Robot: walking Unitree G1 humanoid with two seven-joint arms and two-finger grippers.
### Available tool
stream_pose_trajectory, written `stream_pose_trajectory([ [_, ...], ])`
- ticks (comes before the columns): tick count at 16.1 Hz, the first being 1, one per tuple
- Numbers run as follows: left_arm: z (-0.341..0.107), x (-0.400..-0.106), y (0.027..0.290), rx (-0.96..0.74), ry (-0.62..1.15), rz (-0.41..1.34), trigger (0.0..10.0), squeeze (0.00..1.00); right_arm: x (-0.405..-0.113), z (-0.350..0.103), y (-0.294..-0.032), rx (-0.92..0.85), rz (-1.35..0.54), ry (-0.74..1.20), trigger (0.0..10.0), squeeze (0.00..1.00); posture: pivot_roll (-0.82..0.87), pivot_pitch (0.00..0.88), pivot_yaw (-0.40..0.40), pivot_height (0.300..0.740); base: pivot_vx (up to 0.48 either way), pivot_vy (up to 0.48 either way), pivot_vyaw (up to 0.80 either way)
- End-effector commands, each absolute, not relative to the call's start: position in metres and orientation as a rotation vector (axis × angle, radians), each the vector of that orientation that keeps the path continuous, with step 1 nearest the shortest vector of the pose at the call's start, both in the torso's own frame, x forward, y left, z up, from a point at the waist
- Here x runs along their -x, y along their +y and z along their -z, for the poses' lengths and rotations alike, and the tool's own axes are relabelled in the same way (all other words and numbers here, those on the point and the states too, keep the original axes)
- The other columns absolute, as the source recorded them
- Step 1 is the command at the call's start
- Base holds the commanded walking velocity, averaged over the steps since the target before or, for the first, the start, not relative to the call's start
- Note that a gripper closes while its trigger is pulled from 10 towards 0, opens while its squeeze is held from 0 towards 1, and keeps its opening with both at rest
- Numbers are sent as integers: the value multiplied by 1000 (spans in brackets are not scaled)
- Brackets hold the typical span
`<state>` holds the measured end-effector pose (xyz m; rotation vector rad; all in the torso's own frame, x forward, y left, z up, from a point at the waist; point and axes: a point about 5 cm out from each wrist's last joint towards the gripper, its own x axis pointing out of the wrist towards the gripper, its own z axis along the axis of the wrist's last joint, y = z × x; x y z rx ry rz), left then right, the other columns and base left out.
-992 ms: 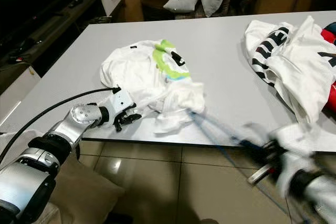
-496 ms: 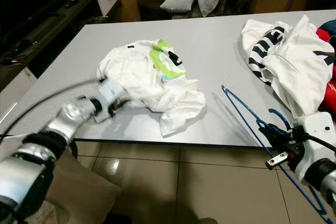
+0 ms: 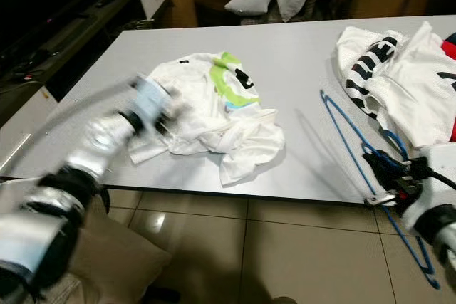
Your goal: Hang hanger
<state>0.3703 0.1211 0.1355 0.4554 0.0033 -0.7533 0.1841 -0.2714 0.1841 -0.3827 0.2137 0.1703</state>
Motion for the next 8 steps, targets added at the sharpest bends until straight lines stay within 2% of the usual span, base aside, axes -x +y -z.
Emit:
stream_pose_trajectory([
  [1, -127, -364, 119, -472, 39, 840, 10000, 1000, -185, -179, -259, 342, -196, 208, 10000, 0, -202, 0, 152, 740, 0, 0, 0],
  [5, -111, -361, 104, -489, 110, 835, 10000, 1000, -191, -149, -247, 197, -79, 210, 10000, 0, -208, 0, 154, 740, 0, 0, 0],
  [6, -105, -360, 102, -495, 141, 822, 10000, 0, -190, -136, -247, 150, -13, 227, 10000, 0, -213, 0, 152, 740, 0, 0, 0],
  [8, -101, -361, 103, -530, 163, 781, 10000, 0, -186, -124, -249, 126, 55, 253, 10000, 0, -216, 0, 151, 740, 0, 0, 0],
])
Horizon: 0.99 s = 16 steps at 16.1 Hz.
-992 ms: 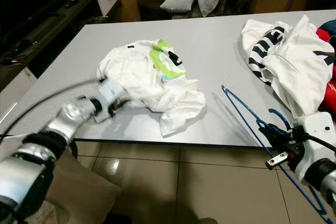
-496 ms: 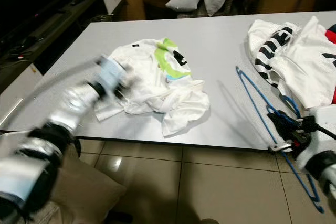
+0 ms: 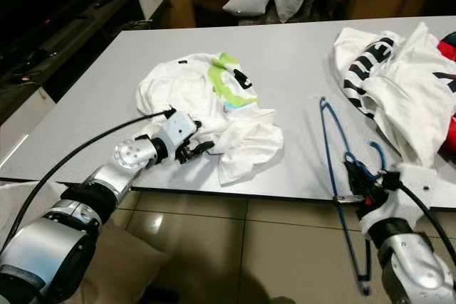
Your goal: Hang hanger
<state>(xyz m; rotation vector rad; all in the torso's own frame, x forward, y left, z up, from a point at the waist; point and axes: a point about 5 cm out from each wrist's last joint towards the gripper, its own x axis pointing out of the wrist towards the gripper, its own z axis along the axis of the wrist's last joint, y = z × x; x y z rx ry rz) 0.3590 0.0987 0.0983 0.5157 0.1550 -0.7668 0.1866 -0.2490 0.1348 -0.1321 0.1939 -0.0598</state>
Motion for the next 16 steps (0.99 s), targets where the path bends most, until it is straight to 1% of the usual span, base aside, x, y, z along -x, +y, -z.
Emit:
stream_pose_trajectory([
  [1, -103, -367, 111, -546, 166, 649, 10000, 0, -181, -118, -251, 106, 100, 269, 10000, 0, -232, 0, 154, 740, 0, 0, 0],
  [2, -102, -369, 114, -539, 177, 604, 10000, 0, -180, -116, -251, 97, 110, 271, 10000, 0, -235, 0, 153, 740, 0, 0, 0],
  [4, -99, -368, 116, -517, 203, 602, 10000, 0, -179, -115, -248, 93, 102, 266, 10000, 0, -241, 0, 151, 740, 0, 0, 0],
  [5, -97, -366, 115, -469, 216, 633, 2784, 0, -180, -115, -244, 94, 92, 259, 10000, 0, -248, 0, 151, 740, 0, 0, 0],
  [6, -96, -363, 111, -431, 218, 682, 0, 0, -180, -116, -244, 94, 92, 256, 10000, 0, -252, 0, 150, 740, 0, 0, 0],
  [7, -94, -360, 107, -399, 218, 742, 0, 0, -180, -115, -244, 95, 96, 253, 10000, 0, -254, 0, 149, 740, 0, 0, 0],
  [8, -93, -359, 107, -406, 222, 751, 0, 0, -180, -115, -244, 97, 96, 253, 10000, 0, -254, 0, 147, 740, 0, 0, 0],
  [16, -92, -363, 120, -439, 253, 656, 0, 0, -186, -119, -244, 119, 80, 236, 10000, 0, -255, 0, 140, 740, 0, 0, 0],
])
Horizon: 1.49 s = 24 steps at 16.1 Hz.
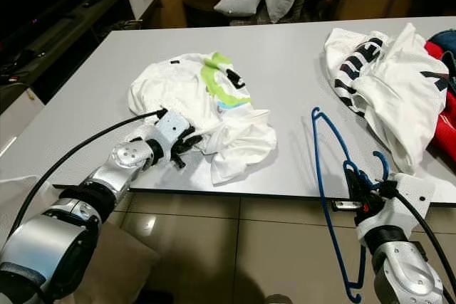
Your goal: Hang hanger
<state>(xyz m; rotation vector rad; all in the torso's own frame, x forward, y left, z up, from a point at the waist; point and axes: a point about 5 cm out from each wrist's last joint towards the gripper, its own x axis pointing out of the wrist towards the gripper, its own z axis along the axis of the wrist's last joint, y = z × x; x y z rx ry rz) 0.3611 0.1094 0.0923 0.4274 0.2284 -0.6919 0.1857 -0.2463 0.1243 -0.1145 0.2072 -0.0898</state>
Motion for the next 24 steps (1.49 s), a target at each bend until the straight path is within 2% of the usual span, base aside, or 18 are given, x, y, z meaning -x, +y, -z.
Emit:
stream_pose_trajectory([
  [1, -92, -363, 120, -438, 251, 655, 0, 0, -186, -119, -244, 119, 79, 235, 10000, 0, -255, 0, 140, 740, 0, 0, 0],
  [7, -99, -367, 123, -403, 240, 649, 0, 0, -186, -118, -243, 126, 75, 235, 10000, 0, -259, 0, 148, 740, 0, 0, 0],
  [11, -116, -376, 127, -295, 189, 611, 0, 0, -186, -116, -241, 125, 71, 237, 10000, 0, -255, 0, 153, 740, 0, 0, 0],
  [13, -149, -386, 123, -159, 93, 686, 0, 0, -187, -117, -241, 125, 73, 233, 10000, 0, -253, 0, 152, 740, 0, 0, 0],
  [17, -201, -399, 132, -135, -22, 773, 0, 0, -188, -116, -241, 126, 65, 231, 10000, 0, -244, 0, 150, 740, 0, 0, 0],
  [20, -216, -400, 132, -108, -64, 822, 0, 0, -188, -115, -241, 127, 60, 231, 10000, 0, -240, 0, 149, 740, 0, 0, 0],
  [22, -218, -395, 131, 16, -102, 912, 0, 0, -189, -115, -239, 127, 53, 230, 10000, 0, -242, 0, 149, 740, 0, 0, 0],
  [24, -223, -393, 134, 241, -110, 967, 0, 0, -188, -114, -238, 129, 45, 233, 10000, 0, -239, 0, 145, 740, 0, 0, 0],
])
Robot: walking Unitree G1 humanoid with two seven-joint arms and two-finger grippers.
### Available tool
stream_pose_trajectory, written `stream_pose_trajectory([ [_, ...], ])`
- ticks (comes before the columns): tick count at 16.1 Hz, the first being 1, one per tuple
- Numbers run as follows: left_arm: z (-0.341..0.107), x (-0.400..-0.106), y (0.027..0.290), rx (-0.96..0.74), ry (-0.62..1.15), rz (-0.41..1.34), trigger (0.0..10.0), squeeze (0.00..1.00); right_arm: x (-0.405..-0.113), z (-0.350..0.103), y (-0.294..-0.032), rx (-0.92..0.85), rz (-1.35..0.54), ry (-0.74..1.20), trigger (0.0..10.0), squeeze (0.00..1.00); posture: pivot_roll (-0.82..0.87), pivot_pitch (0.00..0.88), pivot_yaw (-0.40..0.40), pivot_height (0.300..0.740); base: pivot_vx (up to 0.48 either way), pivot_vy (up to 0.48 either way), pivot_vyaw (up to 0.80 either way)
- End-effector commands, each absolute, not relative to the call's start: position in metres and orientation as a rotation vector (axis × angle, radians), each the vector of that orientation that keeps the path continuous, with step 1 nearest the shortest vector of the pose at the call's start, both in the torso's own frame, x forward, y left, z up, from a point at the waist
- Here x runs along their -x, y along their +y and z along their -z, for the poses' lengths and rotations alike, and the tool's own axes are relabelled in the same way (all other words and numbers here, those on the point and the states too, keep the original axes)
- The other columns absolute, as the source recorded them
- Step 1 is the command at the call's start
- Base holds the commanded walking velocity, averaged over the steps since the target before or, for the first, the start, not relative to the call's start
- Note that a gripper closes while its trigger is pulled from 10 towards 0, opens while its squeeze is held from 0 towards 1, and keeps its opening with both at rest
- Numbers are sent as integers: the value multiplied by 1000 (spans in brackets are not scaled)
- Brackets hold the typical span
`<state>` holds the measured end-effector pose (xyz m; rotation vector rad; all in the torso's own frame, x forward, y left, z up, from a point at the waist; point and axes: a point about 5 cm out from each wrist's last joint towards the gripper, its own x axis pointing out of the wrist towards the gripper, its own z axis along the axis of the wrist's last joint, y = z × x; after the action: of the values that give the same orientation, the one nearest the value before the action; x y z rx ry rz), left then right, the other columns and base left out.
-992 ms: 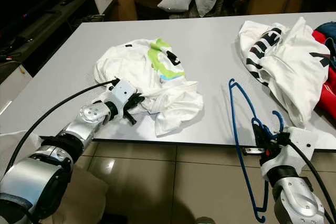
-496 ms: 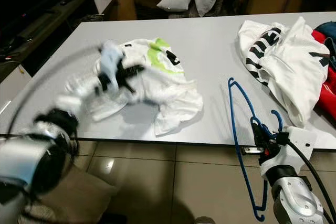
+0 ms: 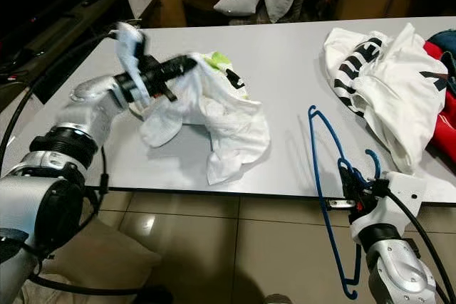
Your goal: Hang hanger
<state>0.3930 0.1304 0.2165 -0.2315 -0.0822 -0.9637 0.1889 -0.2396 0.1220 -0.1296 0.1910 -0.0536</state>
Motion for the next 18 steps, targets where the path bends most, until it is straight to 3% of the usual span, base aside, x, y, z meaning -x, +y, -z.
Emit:
stream_pose_trajectory([
  [1, -224, -393, 136, 331, -93, 985, 0, 0, -188, -114, -238, 130, 41, 234, 10000, 0, -238, 0, 144, 740, 0, 0, 0],
  [5, -224, -393, 141, 511, -53, 970, 0, 0, -191, -114, -235, 141, 8, 228, 10000, 0, -233, 0, 137, 740, 0, 0, 0],
  [6, -221, -393, 141, 481, -35, 957, 0, 0, -192, -116, -233, 143, -13, 212, 10000, 0, -231, 0, 135, 740, 0, 0, 0],
  [9, -223, -403, 138, 244, -23, 753, 0, 0, -176, -148, -199, 3, -370, 42, 10000, 0, -228, 0, 137, 740, 0, 0, 0],
  [11, -237, -405, 132, 170, -76, 742, 0, 0, -162, -155, -193, -31, -503, 48, 10000, 0, -224, 0, 135, 740, 0, 0, 0],
  [14, -255, -402, 122, 82, -153, 799, 0, 0, -155, -152, -192, -64, -578, 86, 10000, 0, -224, 0, 134, 740, 0, 0, 0],
  [18, -260, -388, 111, -27, -200, 977, 0, 0, -169, -147, -189, -91, -563, 119, 10000, 0, -216, 0, 121, 740, 0, 0, 0],
])
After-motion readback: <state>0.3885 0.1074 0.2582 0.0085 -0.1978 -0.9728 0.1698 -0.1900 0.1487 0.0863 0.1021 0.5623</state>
